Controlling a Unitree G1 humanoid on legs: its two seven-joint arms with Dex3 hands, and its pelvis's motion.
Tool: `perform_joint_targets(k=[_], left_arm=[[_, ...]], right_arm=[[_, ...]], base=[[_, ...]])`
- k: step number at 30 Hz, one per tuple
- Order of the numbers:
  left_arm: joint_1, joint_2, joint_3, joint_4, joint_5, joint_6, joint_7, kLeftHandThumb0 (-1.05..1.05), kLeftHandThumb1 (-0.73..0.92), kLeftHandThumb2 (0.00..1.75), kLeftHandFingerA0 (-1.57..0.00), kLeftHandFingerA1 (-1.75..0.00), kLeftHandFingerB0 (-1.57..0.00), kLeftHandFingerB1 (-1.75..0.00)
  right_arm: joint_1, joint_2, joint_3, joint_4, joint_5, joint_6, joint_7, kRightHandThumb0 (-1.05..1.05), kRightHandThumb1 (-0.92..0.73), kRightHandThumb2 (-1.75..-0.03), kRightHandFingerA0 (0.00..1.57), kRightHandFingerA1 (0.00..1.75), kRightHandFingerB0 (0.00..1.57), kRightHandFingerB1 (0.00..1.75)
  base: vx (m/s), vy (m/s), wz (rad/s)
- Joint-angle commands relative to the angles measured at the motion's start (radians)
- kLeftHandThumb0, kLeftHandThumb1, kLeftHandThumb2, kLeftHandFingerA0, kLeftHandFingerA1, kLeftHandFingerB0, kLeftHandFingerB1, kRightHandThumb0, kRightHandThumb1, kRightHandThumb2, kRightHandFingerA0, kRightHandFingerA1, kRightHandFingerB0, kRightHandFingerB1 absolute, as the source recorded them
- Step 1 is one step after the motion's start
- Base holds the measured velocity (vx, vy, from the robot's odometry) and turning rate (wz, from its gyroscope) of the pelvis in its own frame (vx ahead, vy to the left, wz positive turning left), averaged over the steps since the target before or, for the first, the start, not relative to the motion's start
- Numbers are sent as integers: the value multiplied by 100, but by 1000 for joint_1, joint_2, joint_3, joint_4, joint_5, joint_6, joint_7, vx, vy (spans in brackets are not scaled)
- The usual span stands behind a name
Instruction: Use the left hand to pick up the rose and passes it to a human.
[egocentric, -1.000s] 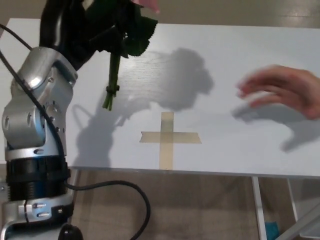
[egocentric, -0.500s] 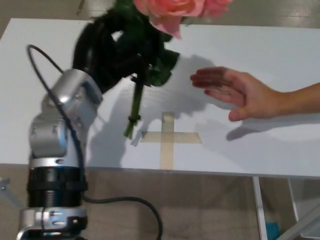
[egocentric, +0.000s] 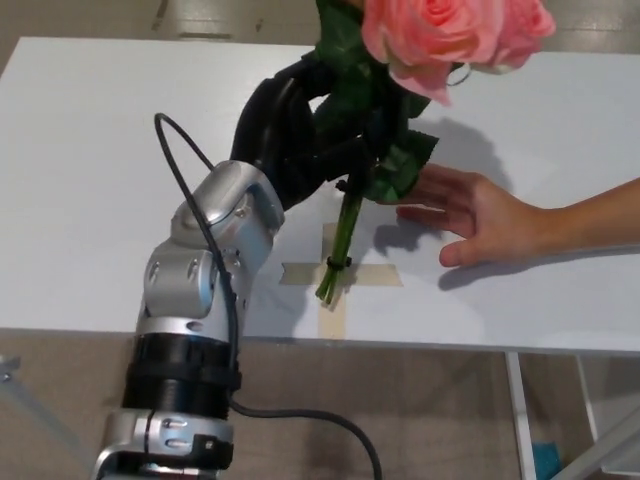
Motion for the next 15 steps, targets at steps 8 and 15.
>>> perform_joint_targets(k=[8, 15], left_arm=[[-95, -106, -21, 170, -16, -103, 49, -16, 84, 69, -87, -137, -77, -106], [-120, -167, -50, 267, -26, -145, 67, -15, 83, 69, -85, -135, -77, -105]], right_arm=[[-19, 0, 5, -5, -7, 2, 6, -38, -58, -78, 66, 56, 50, 50], [-27, 0, 6, -7, -8, -3, 7, -29, -67, -60, 75, 46, 54, 39]], base=[[0, 0, 0], [0, 0, 0]])
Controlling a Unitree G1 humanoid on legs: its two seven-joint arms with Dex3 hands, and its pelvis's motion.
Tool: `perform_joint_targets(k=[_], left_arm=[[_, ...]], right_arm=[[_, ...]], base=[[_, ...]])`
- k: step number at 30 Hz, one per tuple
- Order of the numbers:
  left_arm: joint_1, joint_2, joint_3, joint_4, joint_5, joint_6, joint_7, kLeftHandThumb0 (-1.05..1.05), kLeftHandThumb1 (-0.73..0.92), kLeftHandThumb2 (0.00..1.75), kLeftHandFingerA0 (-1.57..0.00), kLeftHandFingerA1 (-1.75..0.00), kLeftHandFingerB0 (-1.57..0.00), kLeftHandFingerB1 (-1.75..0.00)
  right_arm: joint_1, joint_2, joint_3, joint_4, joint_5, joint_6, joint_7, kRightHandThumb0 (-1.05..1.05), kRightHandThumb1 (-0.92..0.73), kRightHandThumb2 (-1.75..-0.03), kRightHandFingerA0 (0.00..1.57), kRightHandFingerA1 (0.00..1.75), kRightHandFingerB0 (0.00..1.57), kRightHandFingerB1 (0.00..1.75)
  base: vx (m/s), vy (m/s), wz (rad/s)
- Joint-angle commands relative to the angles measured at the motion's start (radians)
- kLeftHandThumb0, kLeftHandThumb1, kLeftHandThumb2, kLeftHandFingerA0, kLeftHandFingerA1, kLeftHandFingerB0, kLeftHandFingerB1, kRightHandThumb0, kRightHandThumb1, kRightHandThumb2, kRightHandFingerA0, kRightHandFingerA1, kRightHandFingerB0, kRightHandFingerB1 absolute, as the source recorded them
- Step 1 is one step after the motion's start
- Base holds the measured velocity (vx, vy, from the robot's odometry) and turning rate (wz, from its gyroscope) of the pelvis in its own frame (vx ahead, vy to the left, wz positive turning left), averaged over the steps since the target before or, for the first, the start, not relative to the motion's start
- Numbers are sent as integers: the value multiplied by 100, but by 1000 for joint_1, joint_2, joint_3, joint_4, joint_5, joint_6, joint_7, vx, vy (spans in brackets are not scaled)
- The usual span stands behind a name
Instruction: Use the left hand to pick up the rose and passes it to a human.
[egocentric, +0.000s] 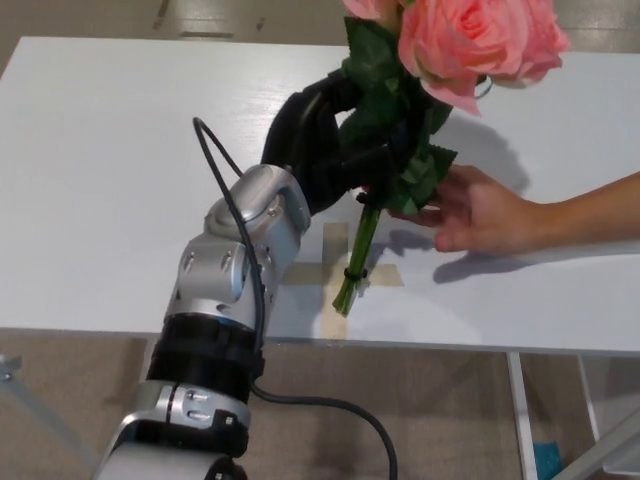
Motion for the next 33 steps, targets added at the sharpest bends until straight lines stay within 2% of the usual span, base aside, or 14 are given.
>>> perform_joint_targets(k=[1, 8, 9, 13, 14, 28, 33], left_arm=[[-48, -159, -14, 48, -30, -56, 32, -16, 82, 69, -85, -135, -78, -104], [-61, -171, -17, 57, -52, -44, 33, -16, 82, 69, -86, -135, -80, -100], [-78, -193, 3, 45, -100, -4, 20, -13, 80, 70, -85, -126, -82, -97], [-82, -201, 9, 44, -128, 3, 17, -13, 80, 70, -85, -125, -83, -97], [-88, -207, 17, 45, -143, 7, 15, -11, 83, 71, -85, -123, -79, -101], [-137, -253, 81, 59, -305, 33, -43, -11, 87, 70, -85, -119, -77, -105], [-133, -264, 105, 34, -377, 70, -55, -15, 89, 67, -84, -118, -75, -99]], right_arm=[[1, 0, 3, -3, -7, -2, 6, -29, -67, -60, 75, 46, 54, 39], [-4, 1, 4, -5, -7, 1, 1, -29, -67, -60, 76, 46, 54, 39], [-1, 0, 2, -6, -6, -6, 3, -29, -67, -60, 76, 47, 54, 39], [2, 0, 0, -6, -3, -10, 5, -29, -67, -60, 76, 47, 54, 39], [1, 0, -2, -6, -2, -10, 6, -38, -58, -79, 68, 57, 50, 50], [2, 0, 6, -9, -9, -10, 1, -38, -58, -78, 68, 57, 50, 50], [-6, 3, 0, -9, -2, -6, 8, -37, -58, -78, 67, 56, 51, 50]], base=[[0, 0, 0], [0, 0, 0], [0, 0, 0], [0, 0, 0], [0, 0, 0], [0, 0, 0], [0, 0, 0]])
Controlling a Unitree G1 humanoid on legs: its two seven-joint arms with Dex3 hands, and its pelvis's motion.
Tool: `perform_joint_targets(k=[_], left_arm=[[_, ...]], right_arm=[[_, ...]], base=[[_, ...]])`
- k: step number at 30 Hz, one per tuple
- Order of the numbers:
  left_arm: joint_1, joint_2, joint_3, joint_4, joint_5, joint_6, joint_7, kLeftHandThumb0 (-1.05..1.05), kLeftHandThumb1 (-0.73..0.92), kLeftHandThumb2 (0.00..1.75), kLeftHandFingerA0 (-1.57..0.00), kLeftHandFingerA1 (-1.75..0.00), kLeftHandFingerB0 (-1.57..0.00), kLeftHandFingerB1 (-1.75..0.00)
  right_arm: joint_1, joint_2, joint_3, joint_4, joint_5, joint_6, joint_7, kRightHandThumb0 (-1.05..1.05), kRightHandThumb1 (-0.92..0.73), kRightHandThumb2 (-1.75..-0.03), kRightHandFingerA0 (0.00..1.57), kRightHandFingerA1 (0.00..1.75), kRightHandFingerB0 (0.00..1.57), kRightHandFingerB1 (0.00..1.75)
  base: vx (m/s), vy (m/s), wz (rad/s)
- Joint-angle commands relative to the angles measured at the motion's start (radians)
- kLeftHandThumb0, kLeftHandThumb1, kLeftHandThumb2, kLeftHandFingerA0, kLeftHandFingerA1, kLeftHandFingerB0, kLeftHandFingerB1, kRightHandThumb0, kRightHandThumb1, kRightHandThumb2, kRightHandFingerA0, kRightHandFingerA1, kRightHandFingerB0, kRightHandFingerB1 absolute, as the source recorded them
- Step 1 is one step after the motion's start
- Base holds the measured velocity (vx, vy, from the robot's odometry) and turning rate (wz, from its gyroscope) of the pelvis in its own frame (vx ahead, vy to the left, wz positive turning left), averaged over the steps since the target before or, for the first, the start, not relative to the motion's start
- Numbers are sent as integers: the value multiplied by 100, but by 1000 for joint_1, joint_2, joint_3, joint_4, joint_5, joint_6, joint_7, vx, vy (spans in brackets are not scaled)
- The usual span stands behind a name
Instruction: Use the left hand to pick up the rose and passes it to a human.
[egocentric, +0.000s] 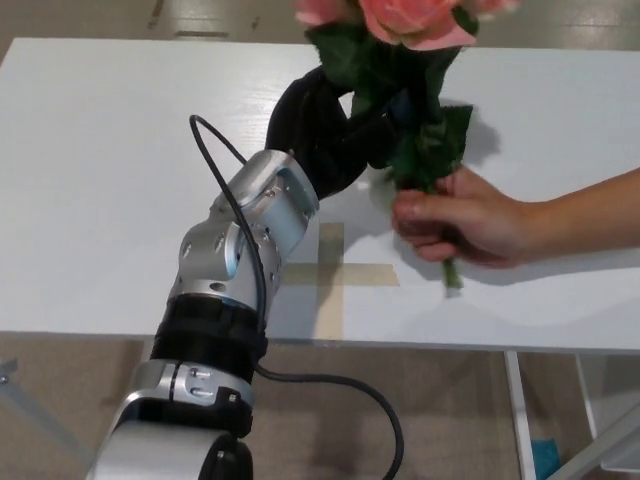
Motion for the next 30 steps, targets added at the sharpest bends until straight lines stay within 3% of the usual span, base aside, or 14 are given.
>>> perform_joint_targets(k=[1, 7, 8, 9, 12, 13, 14, 19, 20, 21, 22, 30], left_arm=[[-77, -262, 36, -7, -178, 56, -47, -15, 89, 67, -84, -118, -75, -99], [-81, -230, 15, 17, -175, 71, -71, -15, 90, 67, -84, -116, -78, -90], [-85, -214, -2, 26, -158, 71, -89, -21, 85, 65, -87, -109, -86, -69], [-88, -191, -26, 27, -134, 76, -107, -26, 77, 63, -89, -89, -80, -46], [-91, -181, -39, 29, -129, 77, -114, -26, 77, 63, -89, -89, -80, -46], [-111, -84, -151, 22, -43, 147, -210, -51, 38, 71, -11, -39, 0, -16], [-118, -18, -231, 16, 15, 153, -291, -58, 42, 56, 0, 0, 0, -2], [-122, 16, -280, 18, 19, 148, -324, -58, 42, 56, 0, 0, 0, -2], [-138, 116, -390, 10, 124, 127, -403, -76, 38, 63, 0, 0, 0, -2], [-149, 141, -415, 19, 142, 128, -416, -77, 37, 63, 0, 0, 0, -1], [-155, 158, -430, 19, 149, 132, -420, -77, 41, 55, 0, 0, 0, -3], [-192, 295, -495, 14, 173, 118, -490, -83, 45, 57, 0, 0, 0, -1]], right_arm=[[0, 3, 1, 3, -4, -1, 8, -37, -58, -78, 67, 56, 51, 50], [-6, 2, -1, 4, -2, 0, 12, -37, -58, -78, 66, 56, 51, 50], [-6, 1, -2, 3, -1, -1, 14, -37, -59, -79, 66, 56, 51, 51], [-5, 1, -2, 3, -1, -2, 15, -37, -59, -78, 66, 56, 51, 51], [-6, 1, -1, 3, -1, -2, 15, -37, -59, -78, 66, 56, 51, 51], [1, 2, 0, 3, -3, -5, 14, -37, -58, -78, 65, 55, 51, 51], [8, 2, 1, 4, -4, -5, 13, -37, -58, -78, 65, 55, 51, 51], [11, 2, 2, 5, -4, -4, 12, -37, -58, -78, 65, 55, 51, 51], [16, 2, 1, 7, -3, -1, 15, -37, -59, -79, 67, 56, 51, 50], [15, 2, 0, 8, -2, 1, 16, -38, -59, -79, 67, 56, 51, 50], [15, 3, 0, 9, -2, 1, 15, -38, -59, -79, 67, 56, 51, 50], [16, 5, 3, 10, -5, 3, 10, -38, -58, -78, 66, 56, 50, 50]], base=[[0, 0, 0], [0, 0, 0], [0, 0, 0], [0, 0, 0], [0, 0, 0], [0, 0, 0], [0, 0, 8], [0, 0, 0], [0, 0, 0], [0, 0, 0], [0, 0, 0], [0, 0, 0]])
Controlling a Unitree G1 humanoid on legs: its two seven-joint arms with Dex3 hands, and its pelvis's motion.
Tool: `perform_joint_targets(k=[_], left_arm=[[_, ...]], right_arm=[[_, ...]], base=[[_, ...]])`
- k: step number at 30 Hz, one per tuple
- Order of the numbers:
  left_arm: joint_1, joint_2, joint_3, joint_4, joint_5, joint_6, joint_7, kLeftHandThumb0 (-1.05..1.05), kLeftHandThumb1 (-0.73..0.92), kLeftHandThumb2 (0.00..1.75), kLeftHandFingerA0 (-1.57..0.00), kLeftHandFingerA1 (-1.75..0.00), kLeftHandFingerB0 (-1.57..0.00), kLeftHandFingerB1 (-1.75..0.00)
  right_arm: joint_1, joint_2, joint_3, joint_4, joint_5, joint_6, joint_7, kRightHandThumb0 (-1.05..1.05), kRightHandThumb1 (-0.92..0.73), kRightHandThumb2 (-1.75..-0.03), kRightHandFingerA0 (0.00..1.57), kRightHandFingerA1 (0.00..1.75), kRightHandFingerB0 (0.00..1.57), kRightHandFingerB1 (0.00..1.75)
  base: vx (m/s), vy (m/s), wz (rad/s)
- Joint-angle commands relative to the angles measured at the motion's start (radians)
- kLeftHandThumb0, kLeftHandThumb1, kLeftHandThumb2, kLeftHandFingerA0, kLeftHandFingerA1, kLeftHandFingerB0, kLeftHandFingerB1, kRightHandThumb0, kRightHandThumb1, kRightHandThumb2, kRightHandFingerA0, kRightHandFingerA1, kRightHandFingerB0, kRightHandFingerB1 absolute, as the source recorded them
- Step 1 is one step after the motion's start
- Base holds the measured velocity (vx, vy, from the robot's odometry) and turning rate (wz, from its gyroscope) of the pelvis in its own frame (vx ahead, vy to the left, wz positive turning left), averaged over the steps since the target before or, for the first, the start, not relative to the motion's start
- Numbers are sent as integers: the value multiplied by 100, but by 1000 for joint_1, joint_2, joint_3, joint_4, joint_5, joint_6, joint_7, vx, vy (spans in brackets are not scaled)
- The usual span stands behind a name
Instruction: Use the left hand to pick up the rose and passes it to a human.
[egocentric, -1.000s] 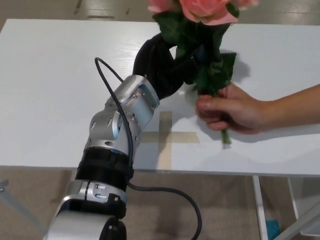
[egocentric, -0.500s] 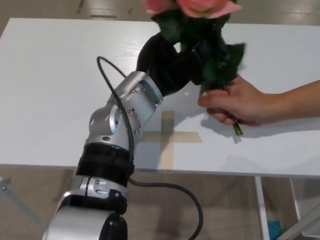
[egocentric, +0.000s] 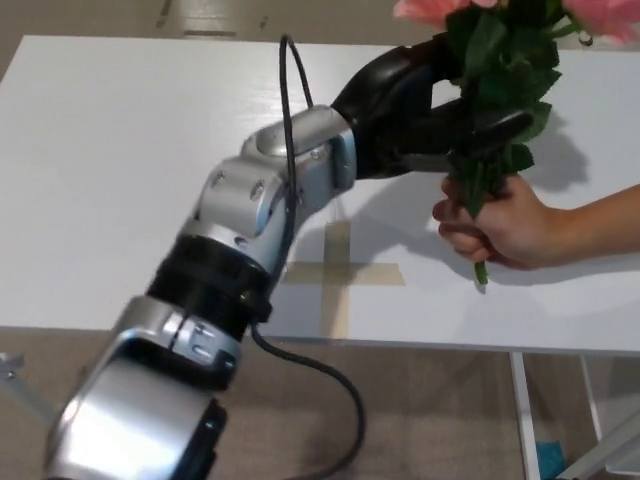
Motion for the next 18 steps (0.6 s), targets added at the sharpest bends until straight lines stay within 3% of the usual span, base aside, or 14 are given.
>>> perform_joint_targets(k=[1, 18], left_arm=[[-38, 118, -88, -8, 129, 44, -210, -82, 45, 57, 0, 0, 0, -1], [39, 538, 40, -120, 155, 1, -412, -79, 47, 55, 0, 0, 0, -2]], right_arm=[[29, 5, 1, 11, -5, 6, 8, -38, -58, -78, 66, 56, 50, 50], [44, -3, -3, 15, -2, 9, 22, -38, -58, -78, 65, 55, 50, 50]], base=[[0, 0, 0], [0, 0, 0]])
